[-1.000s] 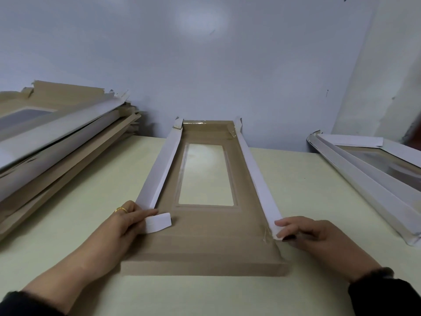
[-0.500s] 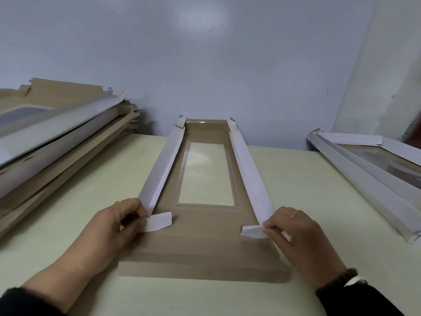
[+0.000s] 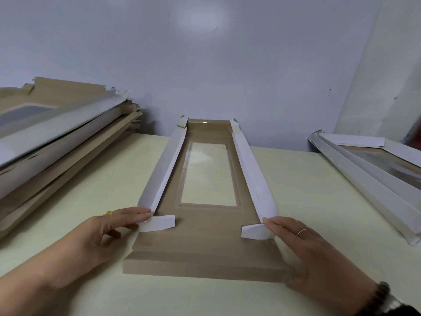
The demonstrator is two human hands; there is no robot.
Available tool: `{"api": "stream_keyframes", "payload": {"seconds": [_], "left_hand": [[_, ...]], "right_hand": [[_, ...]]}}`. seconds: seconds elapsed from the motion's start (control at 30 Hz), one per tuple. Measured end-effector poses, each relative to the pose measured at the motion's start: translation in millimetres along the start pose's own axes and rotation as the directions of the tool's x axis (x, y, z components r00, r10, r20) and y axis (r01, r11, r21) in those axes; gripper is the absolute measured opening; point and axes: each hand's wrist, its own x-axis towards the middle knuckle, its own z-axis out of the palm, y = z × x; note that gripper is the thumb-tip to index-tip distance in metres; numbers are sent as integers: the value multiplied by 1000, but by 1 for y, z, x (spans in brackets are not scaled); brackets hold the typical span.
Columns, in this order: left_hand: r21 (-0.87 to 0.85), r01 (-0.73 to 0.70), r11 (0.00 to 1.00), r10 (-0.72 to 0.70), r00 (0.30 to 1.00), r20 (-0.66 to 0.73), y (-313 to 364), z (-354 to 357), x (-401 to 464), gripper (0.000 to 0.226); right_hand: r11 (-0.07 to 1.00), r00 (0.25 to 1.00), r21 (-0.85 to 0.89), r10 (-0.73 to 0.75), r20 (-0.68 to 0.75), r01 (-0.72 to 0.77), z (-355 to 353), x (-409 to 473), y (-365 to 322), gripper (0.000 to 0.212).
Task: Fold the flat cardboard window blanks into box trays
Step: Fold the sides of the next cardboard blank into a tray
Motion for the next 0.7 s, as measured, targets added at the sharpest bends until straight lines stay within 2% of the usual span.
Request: {"api": "stream_keyframes", "payload": {"seconds": [0.07,0.13,0.2,0.27,0.33,0.4,0.47,0.63,0.7], "left_hand": [[-6,7,1000,-7,998,58,-5,-3,0,85],[-3,17,1000,-17,993,118,-7,-5,0,83],[-31,40,999,-36,990,133,-3,-6,0,79],[-60,55,997,-48,993,112,4,-3,1,73],[-32,31,999,-30,999,12,15,3,4,54],[10,20,1000,-18,991,-134,25,11,8,34],[-3,75,997,-74,971,-226,31,18,13,26],[-194,163,967,-216,931,-296,34,25,21,16],[-248,169,954,-249,908,-336,37,29,22,21]], "right_hand": [[1000,999,-20,16,-50,-17,1,4,-2,82],[999,991,28,29,-133,-26,5,7,-3,69],[969,969,234,133,-208,-83,7,11,-5,44],[892,936,423,274,-221,-161,10,15,-7,23],[807,905,547,380,-192,-223,14,21,-7,6],[715,868,639,474,-147,-282,16,25,-5,16],[619,833,723,543,-111,-307,17,28,-5,18],[468,773,842,627,-102,-268,19,35,-7,24],[451,750,854,652,-116,-260,22,35,-7,29]]}}
